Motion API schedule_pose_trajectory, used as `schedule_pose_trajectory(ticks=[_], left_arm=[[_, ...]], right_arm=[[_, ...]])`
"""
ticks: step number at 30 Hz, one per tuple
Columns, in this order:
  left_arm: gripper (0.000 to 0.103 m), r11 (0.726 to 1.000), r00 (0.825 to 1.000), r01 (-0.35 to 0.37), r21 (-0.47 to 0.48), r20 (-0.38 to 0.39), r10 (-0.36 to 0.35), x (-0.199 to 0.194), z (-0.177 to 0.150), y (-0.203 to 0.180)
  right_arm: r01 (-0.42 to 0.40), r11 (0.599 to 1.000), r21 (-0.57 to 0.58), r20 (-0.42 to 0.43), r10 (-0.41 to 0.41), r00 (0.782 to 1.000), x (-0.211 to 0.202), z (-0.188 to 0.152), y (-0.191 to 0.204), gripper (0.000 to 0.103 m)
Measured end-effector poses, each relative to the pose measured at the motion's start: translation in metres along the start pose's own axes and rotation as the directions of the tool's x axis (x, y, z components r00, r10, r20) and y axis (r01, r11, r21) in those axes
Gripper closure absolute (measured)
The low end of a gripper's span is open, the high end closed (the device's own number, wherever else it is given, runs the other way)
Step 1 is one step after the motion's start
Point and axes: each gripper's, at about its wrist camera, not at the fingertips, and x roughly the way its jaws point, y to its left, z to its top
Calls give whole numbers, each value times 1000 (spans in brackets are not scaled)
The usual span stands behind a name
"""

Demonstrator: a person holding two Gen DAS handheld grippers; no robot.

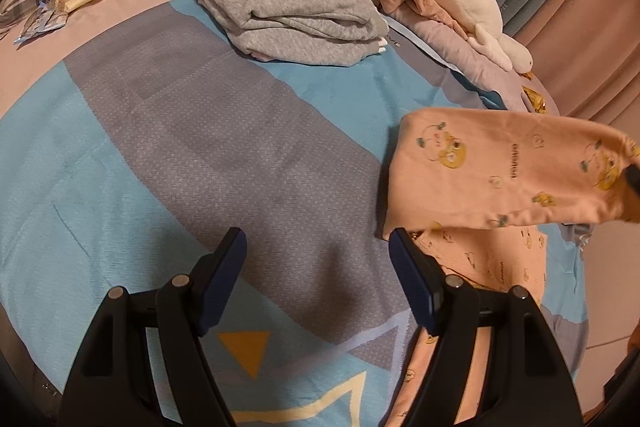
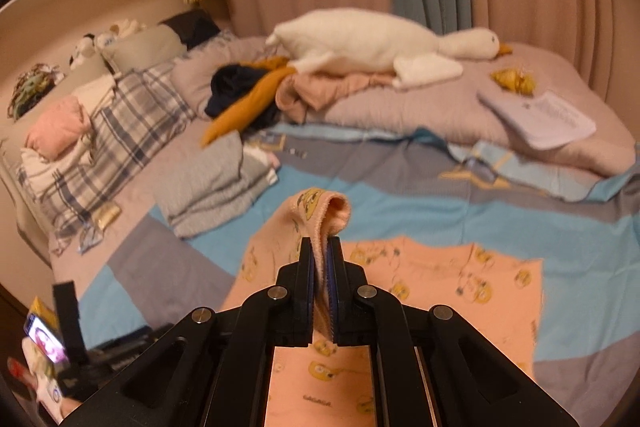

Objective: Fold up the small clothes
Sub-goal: 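Lift the held leg and carry it across the body with the right gripper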

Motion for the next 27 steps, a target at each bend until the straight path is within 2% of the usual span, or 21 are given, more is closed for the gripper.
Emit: schedule_pose_trajectory(ticks=[12, 27], left_arm=[[28, 998, 999, 29, 58, -24, -28, 6, -3, -29], [28, 986, 996, 71, 150, -70, -61, 22, -11, -74]], right_arm=[[63, 997, 36, 61, -66, 996, -27, 11, -28, 96], [189, 978, 92, 35, -193, 981, -39, 5, -76, 96]])
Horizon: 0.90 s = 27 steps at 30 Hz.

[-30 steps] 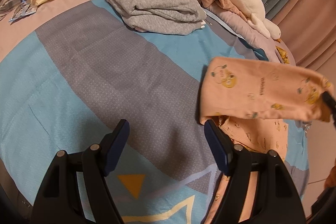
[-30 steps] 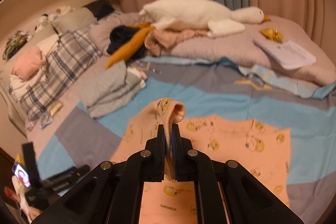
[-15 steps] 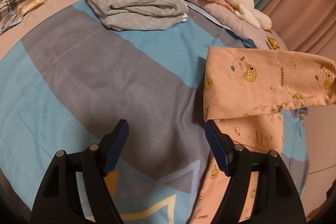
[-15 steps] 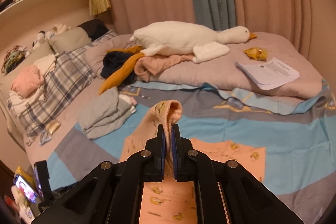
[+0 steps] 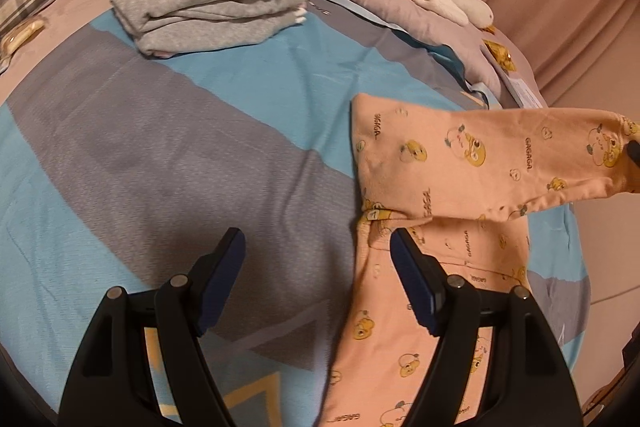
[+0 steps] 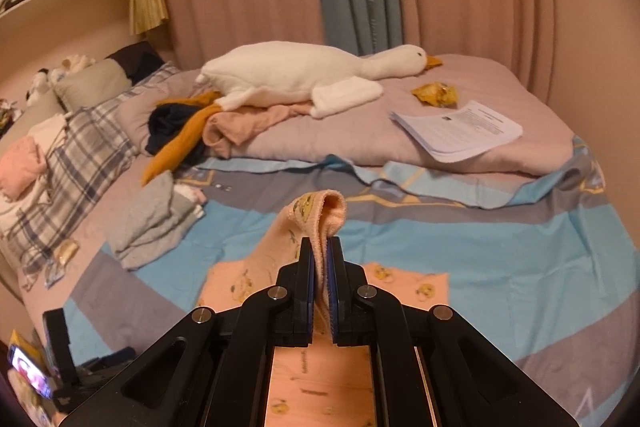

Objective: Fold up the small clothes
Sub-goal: 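Lift the held leg and carry it across the body with the right gripper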

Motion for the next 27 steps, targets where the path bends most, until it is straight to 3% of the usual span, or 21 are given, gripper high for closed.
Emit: schedule_pose_trajectory(ticks=[15, 27], left_arm=[[29, 997, 995, 59, 56, -78, -55, 30, -5, -33], [33, 996, 992, 3, 91, -126, 9, 65, -12, -41]], right_arm=[[85, 994, 62, -95, -79, 992, 21, -20, -45, 96], [133, 985, 112, -177, -112, 978, 40, -43, -74, 96]])
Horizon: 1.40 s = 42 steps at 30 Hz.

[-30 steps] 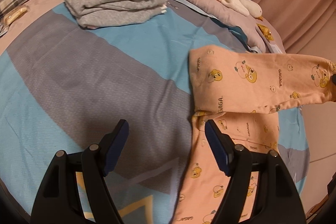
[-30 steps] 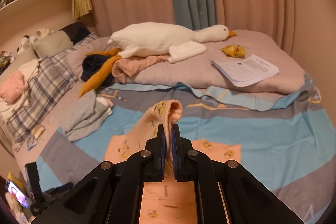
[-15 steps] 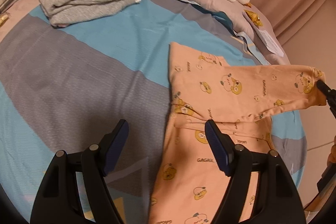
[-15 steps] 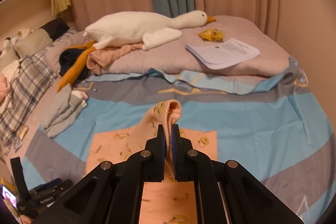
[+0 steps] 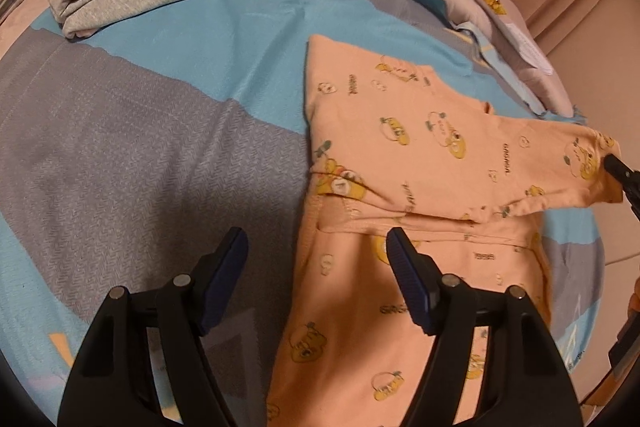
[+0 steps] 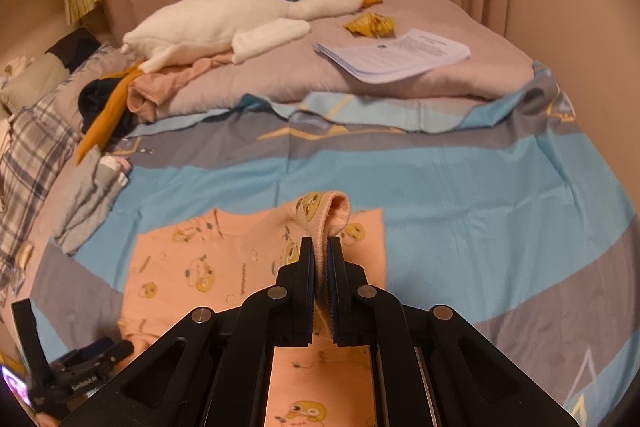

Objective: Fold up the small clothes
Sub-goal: 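Lift the held leg and carry it across the body with the right gripper, then lower the leg onto the romper body and open the right gripper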

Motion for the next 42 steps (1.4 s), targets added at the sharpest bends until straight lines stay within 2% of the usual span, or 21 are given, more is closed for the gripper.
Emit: schedule_pose_trajectory(ticks=[4, 11, 42], left_arm=[[37, 1000, 1000, -17, -12, 6, 18, 7, 2, 4], [37, 999, 999, -38, -12, 31, 39, 9, 3, 5], [37, 997, 999, -16, -76, 36, 19, 9, 13, 22]], right_arm=[[11, 1000, 15, -22, -11, 1000, 6, -5, -8, 96], [22, 999, 37, -54, -20, 998, 17, -11, -18, 96], [68, 989, 133, -223, -37, 974, 73, -51, -57, 96]])
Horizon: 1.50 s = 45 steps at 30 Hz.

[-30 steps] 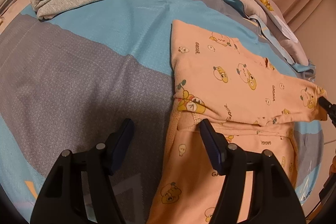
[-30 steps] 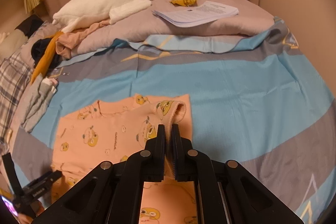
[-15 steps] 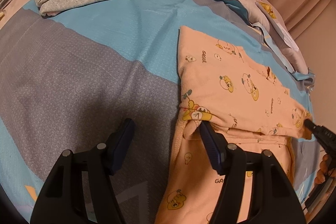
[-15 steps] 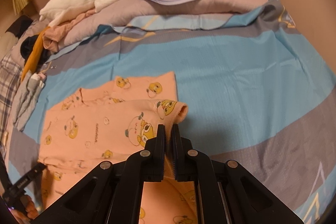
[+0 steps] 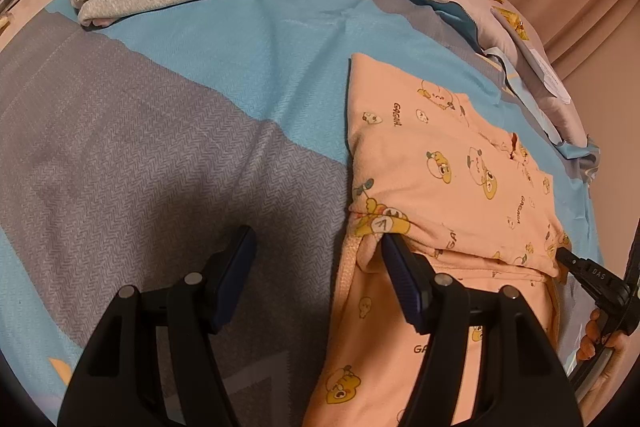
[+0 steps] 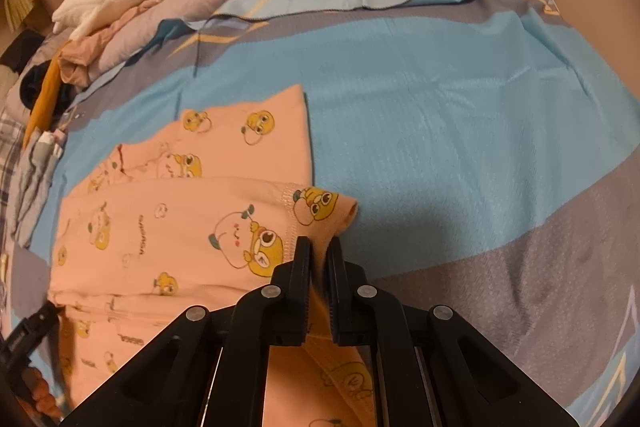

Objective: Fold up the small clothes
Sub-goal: 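Lower the leg onto the romper body and open the right gripper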

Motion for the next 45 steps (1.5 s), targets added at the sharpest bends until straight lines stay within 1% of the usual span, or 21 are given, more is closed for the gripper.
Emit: schedule_pose_trajectory(ticks=[7, 16, 24, 28, 30, 32, 34, 38, 41, 43, 45], left_arm=[[37, 1000, 1000, -2, 2, 0, 2, 1, 0, 0], [36, 1000, 1000, -16, 14, 1, 16, 2, -1, -2], [36, 1000, 1000, -5, 1, -13, 5, -4, -3, 0], [36, 1000, 1000, 2, -17, -14, -2, -12, -6, 3], [36, 1000, 1000, 7, -17, -15, -7, -17, -8, 2], [35, 1000, 1000, 20, -11, -12, -21, -23, -10, 1], [31, 1000, 1000, 31, -2, -3, -31, -30, -13, -2], [28, 999, 999, 46, 27, 12, -47, -44, -23, -7], [24, 996, 997, 76, 44, 6, -76, -54, -32, -9], [18, 994, 996, 93, 61, 6, -93, -61, -38, -11], [14, 991, 993, 113, 70, 10, -114, -69, -45, -12]], right_arm=[[11, 1000, 0, -3, -11, 1000, 5, -3, -2, 96], [43, 999, -19, 22, -43, 999, 8, -8, 0, 96], [25, 1000, 9, 17, -25, 1000, 2, -10, -4, 95], [30, 999, 14, 29, -30, 999, -7, -12, -7, 85], [28, 999, 18, 42, -28, 999, -14, -13, -9, 83], [22, 1000, 21, 58, -23, 998, -22, -15, -11, 76], [16, 1000, 19, 81, -17, 997, -32, -17, -11, 64], [7, 1000, 3, 133, -7, 991, -52, -24, -10, 54], [-5, 1000, -14, 175, 8, 985, -68, -31, -8, 47], [-9, 1000, -27, 200, 14, 980, -78, -37, -8, 36], [-17, 999, -44, 227, 27, 974, -88, -42, -8, 34]])
